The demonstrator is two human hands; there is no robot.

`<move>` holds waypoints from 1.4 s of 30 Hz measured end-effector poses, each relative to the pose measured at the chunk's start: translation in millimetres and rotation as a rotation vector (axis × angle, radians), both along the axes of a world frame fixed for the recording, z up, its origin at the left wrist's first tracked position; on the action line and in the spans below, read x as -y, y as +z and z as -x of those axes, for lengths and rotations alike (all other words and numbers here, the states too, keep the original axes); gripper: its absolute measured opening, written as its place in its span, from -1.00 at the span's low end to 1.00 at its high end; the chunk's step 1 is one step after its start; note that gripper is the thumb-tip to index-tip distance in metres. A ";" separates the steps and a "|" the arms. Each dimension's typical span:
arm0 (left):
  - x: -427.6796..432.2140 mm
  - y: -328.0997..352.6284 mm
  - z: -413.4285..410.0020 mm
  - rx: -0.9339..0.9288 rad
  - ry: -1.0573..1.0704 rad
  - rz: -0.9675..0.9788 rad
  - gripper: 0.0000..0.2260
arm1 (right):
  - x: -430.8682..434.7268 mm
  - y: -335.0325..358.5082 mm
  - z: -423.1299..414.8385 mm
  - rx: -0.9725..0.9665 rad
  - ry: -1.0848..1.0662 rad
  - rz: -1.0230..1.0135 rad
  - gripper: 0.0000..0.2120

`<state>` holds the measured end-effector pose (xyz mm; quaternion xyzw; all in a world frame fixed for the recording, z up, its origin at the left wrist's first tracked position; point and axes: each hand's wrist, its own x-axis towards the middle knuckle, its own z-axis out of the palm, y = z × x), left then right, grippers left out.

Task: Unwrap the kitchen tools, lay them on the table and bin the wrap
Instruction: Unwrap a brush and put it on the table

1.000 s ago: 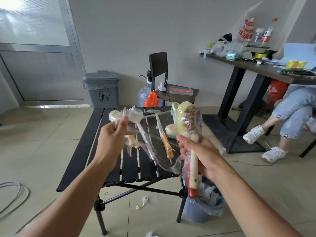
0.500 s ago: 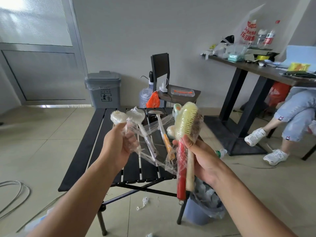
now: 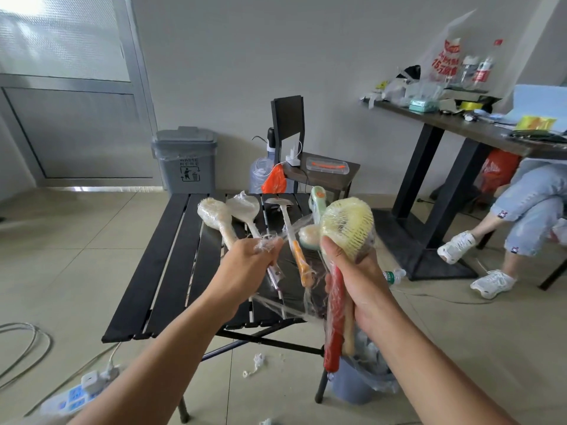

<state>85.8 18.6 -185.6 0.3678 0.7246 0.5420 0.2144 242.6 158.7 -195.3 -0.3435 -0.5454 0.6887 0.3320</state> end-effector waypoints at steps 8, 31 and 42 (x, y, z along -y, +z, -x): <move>-6.6 -6.8 -12.2 0.209 0.105 -0.220 -0.46 | -9.6 4.2 -3.4 0.029 0.030 0.031 -0.21; 27.1 3.3 68.6 -0.374 0.139 -0.043 -0.78 | -25.3 24.8 -24.1 0.133 -0.052 -0.338 -0.28; 36.8 -0.4 59.1 -0.105 0.046 0.044 -0.62 | -18.7 20.9 -27.3 -0.011 0.192 -0.119 -0.45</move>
